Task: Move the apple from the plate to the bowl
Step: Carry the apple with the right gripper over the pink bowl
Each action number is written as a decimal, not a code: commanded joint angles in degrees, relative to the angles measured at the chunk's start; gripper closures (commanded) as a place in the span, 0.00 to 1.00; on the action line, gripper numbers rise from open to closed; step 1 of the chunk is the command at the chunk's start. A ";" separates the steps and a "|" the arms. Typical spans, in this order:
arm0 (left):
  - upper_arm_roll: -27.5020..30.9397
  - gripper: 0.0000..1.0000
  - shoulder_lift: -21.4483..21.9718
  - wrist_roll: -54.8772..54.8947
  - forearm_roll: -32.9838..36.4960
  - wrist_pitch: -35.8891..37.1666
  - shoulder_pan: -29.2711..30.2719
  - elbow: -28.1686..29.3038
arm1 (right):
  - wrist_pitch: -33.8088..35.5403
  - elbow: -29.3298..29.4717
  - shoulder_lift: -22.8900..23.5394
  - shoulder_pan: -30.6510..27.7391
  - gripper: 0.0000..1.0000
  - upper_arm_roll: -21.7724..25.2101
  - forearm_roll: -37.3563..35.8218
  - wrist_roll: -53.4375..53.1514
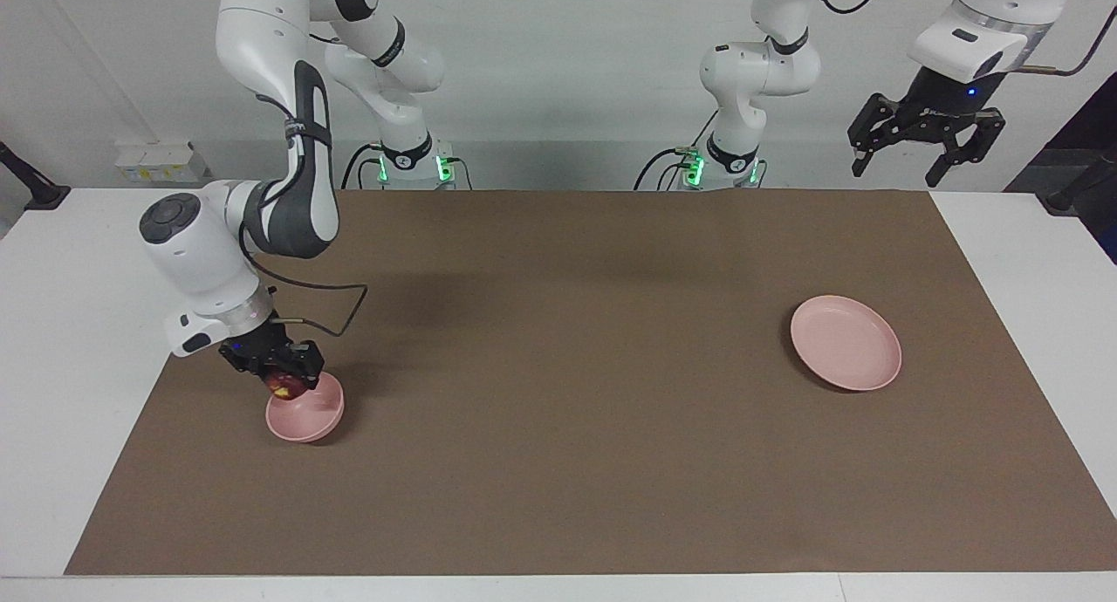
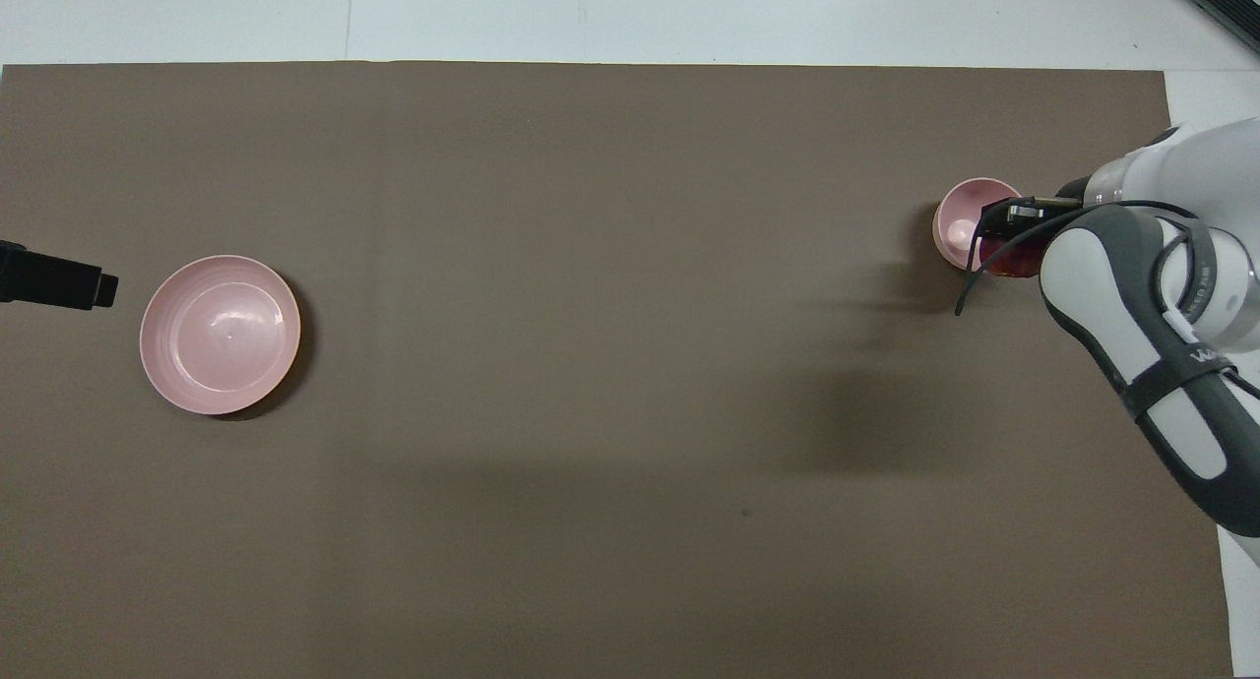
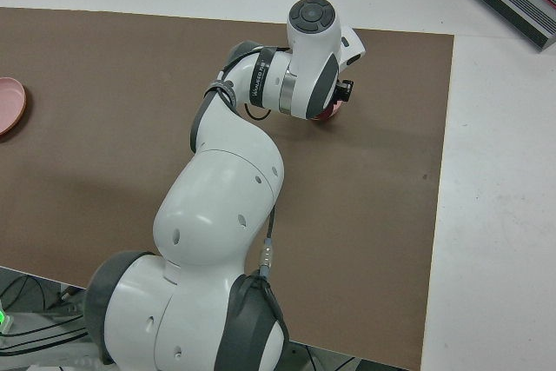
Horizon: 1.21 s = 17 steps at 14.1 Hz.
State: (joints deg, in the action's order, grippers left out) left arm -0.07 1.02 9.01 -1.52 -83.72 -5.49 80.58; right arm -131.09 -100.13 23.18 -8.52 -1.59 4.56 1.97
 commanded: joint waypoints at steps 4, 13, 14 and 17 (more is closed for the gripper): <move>3.41 0.00 -1.02 -0.13 0.64 2.60 -3.13 -2.00 | -2.76 1.86 2.83 0.35 1.00 -0.88 0.01 -1.53; 1.39 0.00 1.01 -0.31 0.73 2.33 0.47 0.98 | -2.07 3.27 1.70 1.14 0.00 -0.96 -1.31 -1.62; 0.78 0.00 1.00 -0.39 0.90 2.86 1.17 0.98 | -0.59 3.53 0.56 1.14 0.00 -1.05 -1.40 -1.44; -0.02 0.00 1.00 -3.01 0.99 4.53 1.53 0.81 | 3.63 3.62 -2.96 1.58 0.00 -1.14 -3.84 -0.56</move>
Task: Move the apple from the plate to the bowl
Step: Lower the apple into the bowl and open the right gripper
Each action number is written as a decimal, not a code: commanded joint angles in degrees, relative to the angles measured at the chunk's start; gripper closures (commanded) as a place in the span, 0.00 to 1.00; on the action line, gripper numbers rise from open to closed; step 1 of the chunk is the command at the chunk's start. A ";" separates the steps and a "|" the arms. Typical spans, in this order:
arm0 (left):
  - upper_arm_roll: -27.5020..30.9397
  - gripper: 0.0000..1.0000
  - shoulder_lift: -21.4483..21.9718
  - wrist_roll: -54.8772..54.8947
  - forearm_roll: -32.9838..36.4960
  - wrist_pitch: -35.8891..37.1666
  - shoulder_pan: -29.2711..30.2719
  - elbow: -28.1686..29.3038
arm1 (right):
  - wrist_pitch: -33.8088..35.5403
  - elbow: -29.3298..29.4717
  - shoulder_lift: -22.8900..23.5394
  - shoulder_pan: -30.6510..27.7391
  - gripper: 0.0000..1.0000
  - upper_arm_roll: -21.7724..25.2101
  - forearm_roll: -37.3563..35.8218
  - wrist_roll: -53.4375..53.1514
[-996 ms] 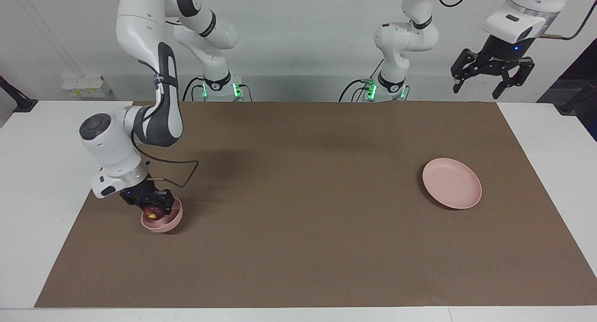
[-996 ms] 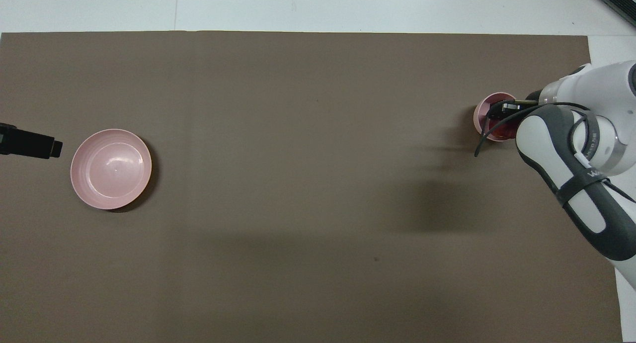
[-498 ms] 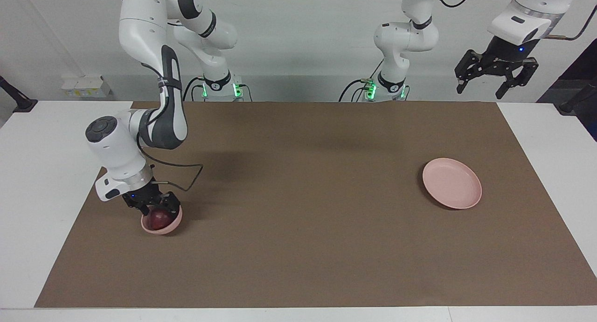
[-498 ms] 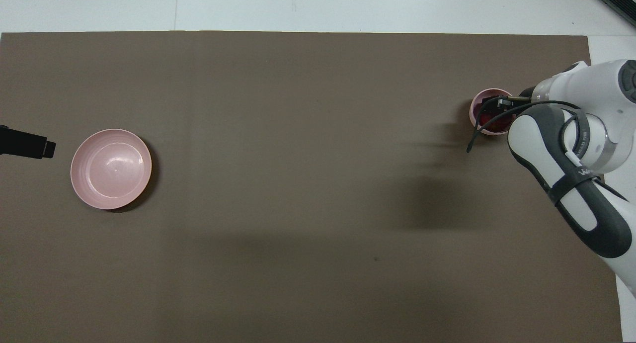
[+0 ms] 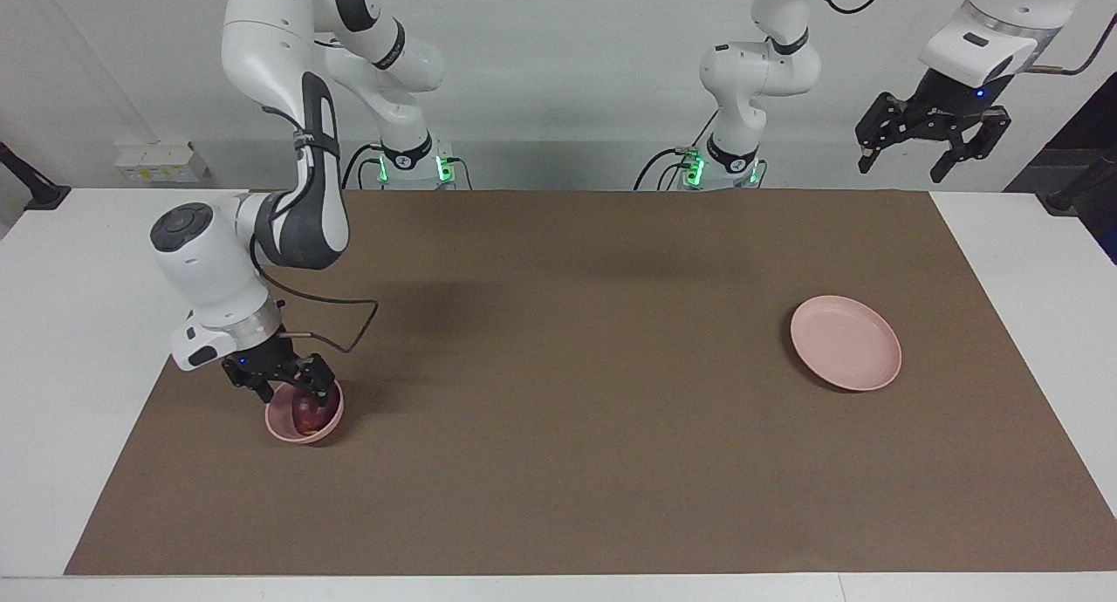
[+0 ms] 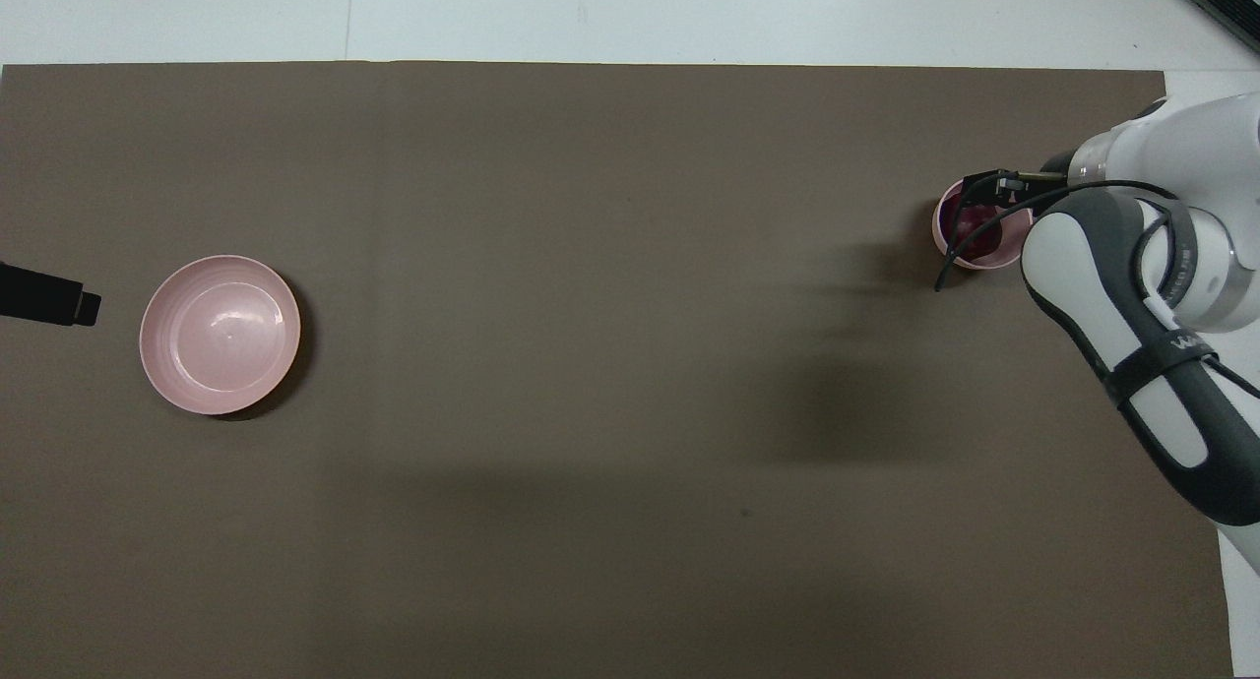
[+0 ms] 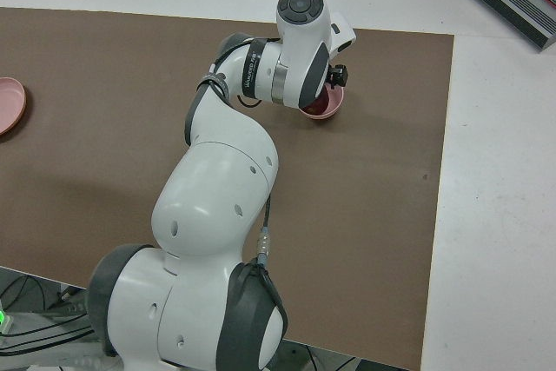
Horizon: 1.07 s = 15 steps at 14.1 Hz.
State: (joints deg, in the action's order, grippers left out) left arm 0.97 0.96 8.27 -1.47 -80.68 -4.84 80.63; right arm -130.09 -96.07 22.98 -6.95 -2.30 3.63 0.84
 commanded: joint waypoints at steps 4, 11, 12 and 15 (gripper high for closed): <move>-1.06 0.00 0.79 -4.14 1.12 1.93 0.89 1.01 | 8.61 -0.43 -7.24 0.97 0.00 -0.51 -7.14 0.13; -0.44 0.00 0.97 -4.31 0.42 1.66 0.98 1.10 | 21.35 -0.61 -16.11 1.50 0.00 -0.60 -7.50 -2.06; -0.44 0.00 0.97 -4.31 0.33 1.57 0.98 1.10 | 23.11 -0.60 -17.26 1.50 0.00 -0.60 -7.06 -2.59; -0.44 0.00 0.97 -4.31 0.33 1.66 0.89 1.10 | 28.83 -0.60 -20.68 1.42 0.00 -0.60 -6.00 -2.68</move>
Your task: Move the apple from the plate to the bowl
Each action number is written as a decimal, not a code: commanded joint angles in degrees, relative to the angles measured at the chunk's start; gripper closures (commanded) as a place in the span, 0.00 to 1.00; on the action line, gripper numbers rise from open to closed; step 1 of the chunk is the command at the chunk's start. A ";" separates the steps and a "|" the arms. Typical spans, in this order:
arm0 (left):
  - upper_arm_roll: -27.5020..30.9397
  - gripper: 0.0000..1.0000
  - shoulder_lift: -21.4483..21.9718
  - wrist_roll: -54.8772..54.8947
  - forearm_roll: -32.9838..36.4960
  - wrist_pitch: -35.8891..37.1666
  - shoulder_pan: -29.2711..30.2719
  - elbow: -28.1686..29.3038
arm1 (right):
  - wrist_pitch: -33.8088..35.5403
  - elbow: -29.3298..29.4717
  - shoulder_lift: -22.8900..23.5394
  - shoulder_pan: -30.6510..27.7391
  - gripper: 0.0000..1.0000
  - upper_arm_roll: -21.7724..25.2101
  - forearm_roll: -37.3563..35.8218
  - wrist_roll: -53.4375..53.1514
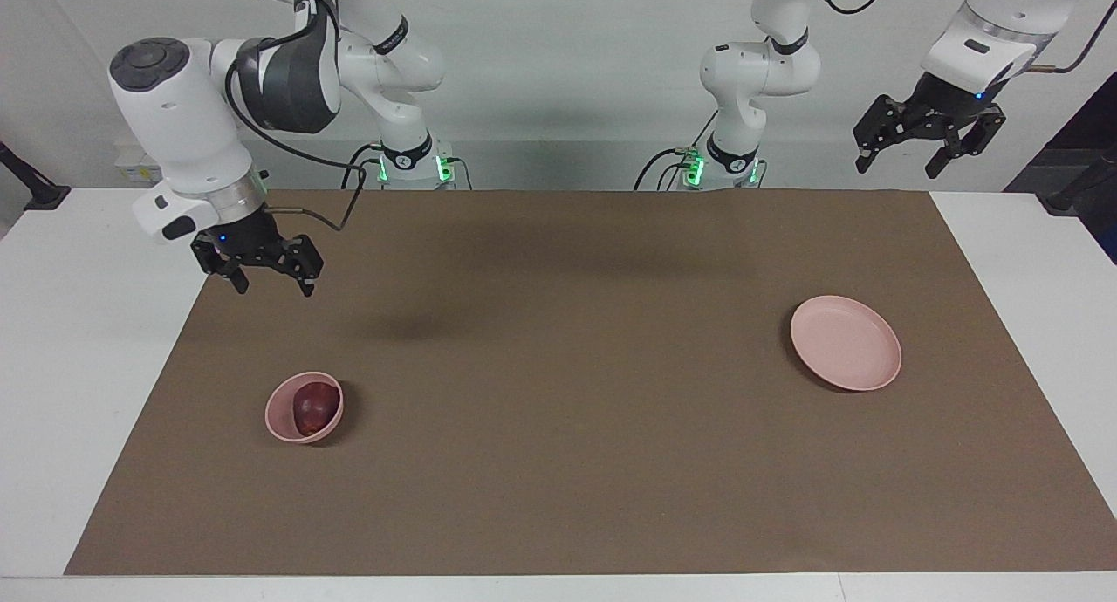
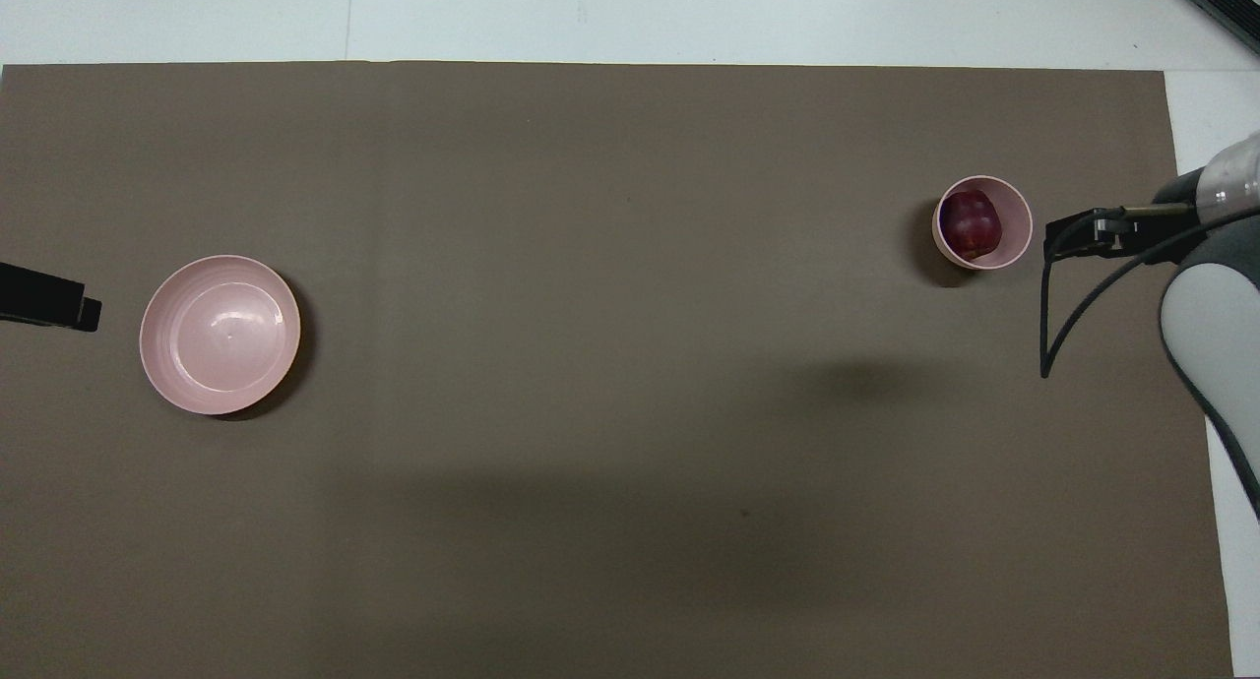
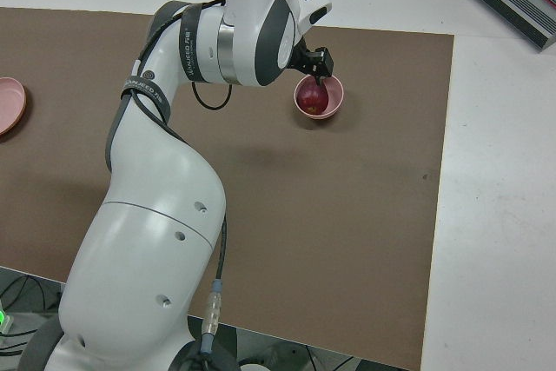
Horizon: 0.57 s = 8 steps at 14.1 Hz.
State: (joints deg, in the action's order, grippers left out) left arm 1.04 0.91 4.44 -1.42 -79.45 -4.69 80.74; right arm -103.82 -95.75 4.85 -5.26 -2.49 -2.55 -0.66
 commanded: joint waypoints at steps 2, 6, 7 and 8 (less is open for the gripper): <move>-0.51 0.00 1.02 -0.49 0.27 0.43 0.73 1.00 | 6.15 -0.84 -4.67 -0.36 0.00 -0.32 0.26 -1.10; -0.51 0.00 1.02 -0.49 0.27 0.35 0.73 1.00 | 10.48 -3.28 -8.97 -0.19 0.00 -0.15 2.20 -1.53; -0.51 0.00 1.02 -0.49 0.27 0.35 0.73 1.00 | 10.13 -4.00 -9.42 -0.10 0.00 -0.15 2.20 -2.41; -0.51 0.00 1.02 -0.49 0.27 0.43 0.73 1.00 | 10.39 -4.00 -9.42 -0.19 0.00 -0.24 2.20 -3.20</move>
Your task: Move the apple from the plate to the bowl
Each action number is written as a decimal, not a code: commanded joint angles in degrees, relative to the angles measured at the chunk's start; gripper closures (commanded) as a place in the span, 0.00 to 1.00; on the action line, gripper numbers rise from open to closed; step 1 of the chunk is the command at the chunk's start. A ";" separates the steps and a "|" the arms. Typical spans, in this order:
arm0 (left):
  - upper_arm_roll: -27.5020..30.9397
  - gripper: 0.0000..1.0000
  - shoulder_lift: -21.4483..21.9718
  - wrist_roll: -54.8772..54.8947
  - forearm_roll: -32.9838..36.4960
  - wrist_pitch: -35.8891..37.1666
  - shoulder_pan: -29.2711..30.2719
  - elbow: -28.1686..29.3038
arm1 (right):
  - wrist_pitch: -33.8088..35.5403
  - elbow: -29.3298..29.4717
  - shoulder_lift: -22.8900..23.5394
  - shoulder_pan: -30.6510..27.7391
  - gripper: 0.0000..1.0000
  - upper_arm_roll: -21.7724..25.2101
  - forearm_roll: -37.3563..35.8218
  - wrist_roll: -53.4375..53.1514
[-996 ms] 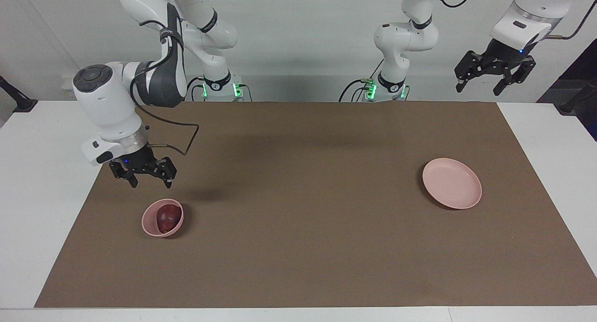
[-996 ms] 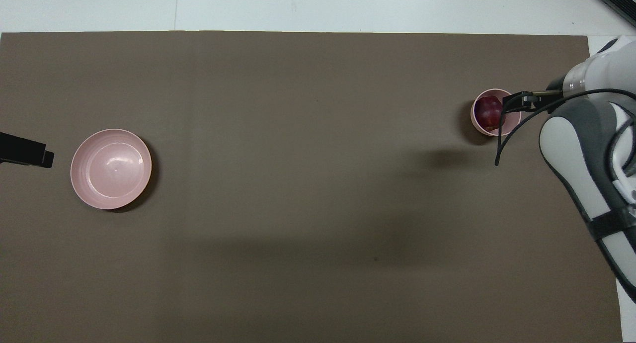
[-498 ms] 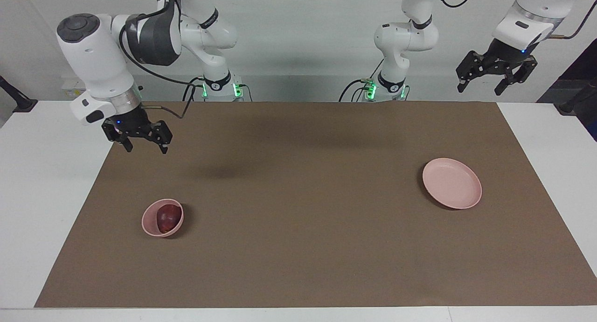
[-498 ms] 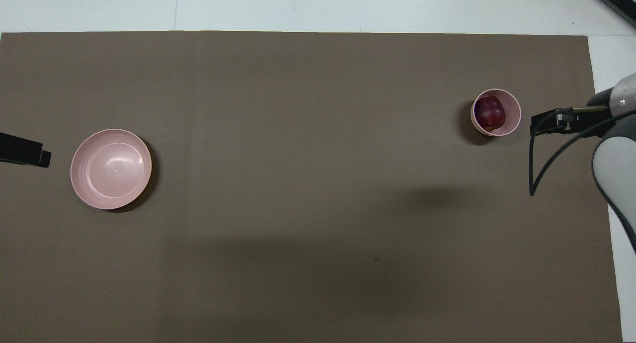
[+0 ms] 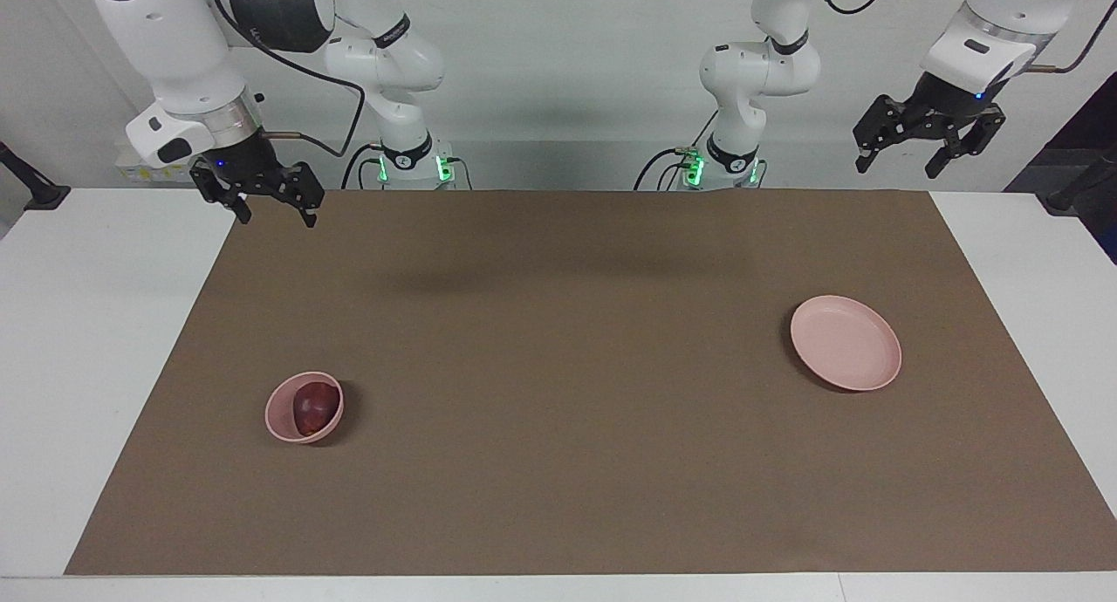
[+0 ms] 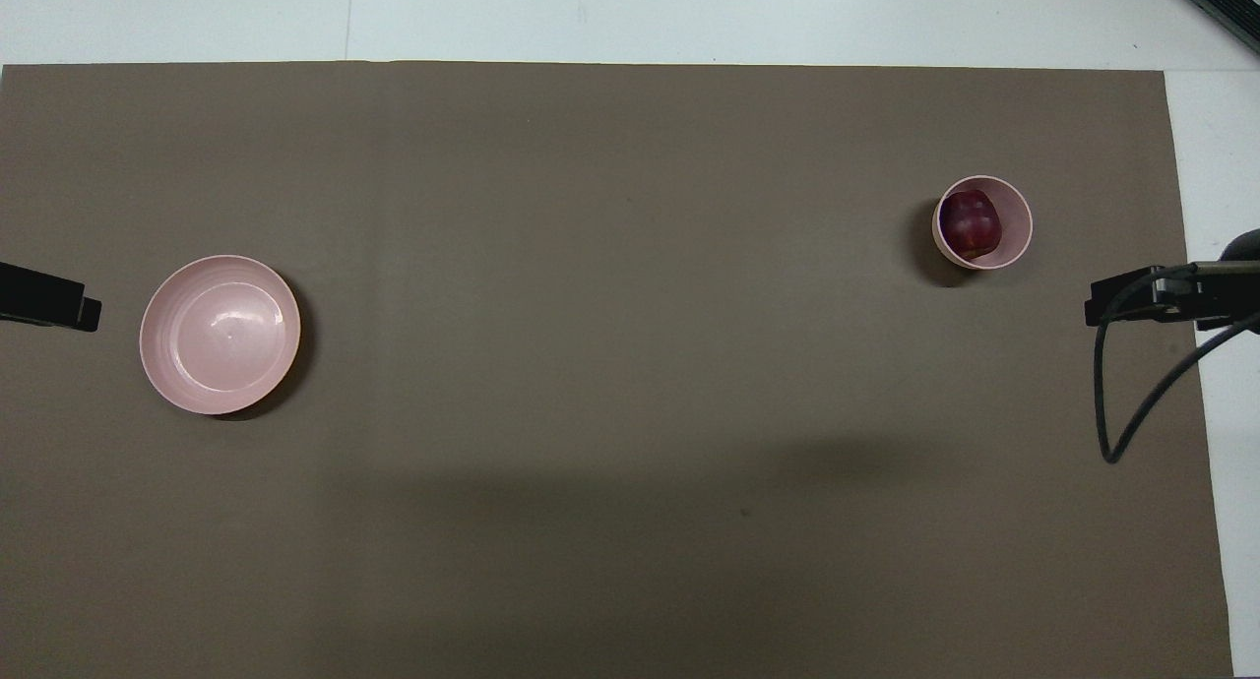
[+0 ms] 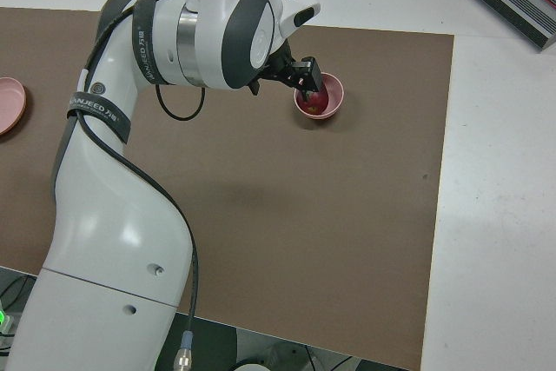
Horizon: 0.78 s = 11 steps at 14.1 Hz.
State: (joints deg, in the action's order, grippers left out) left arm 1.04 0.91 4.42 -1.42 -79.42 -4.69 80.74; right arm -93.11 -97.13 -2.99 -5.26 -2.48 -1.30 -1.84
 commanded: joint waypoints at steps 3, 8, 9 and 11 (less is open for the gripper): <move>-0.51 0.00 1.02 -0.47 0.27 0.40 0.73 1.00 | 0.65 -2.37 -1.58 -0.19 0.00 -0.24 0.95 -2.20; -0.51 0.00 1.02 -0.47 0.27 0.40 0.73 1.00 | 1.89 -0.17 -1.49 0.59 0.00 -1.29 1.04 -4.40; -0.51 0.00 1.02 -0.47 0.27 0.40 0.73 1.00 | 2.23 1.31 -0.80 0.77 0.00 -1.29 1.21 -3.70; -0.51 0.00 1.02 -0.47 0.27 0.32 0.73 1.00 | 3.55 2.29 -0.26 0.77 0.00 -1.29 1.30 -3.08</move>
State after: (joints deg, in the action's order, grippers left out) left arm 1.04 0.91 4.41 -1.42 -79.39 -4.69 80.74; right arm -91.38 -96.58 -3.92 -4.14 -3.48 -1.13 -5.16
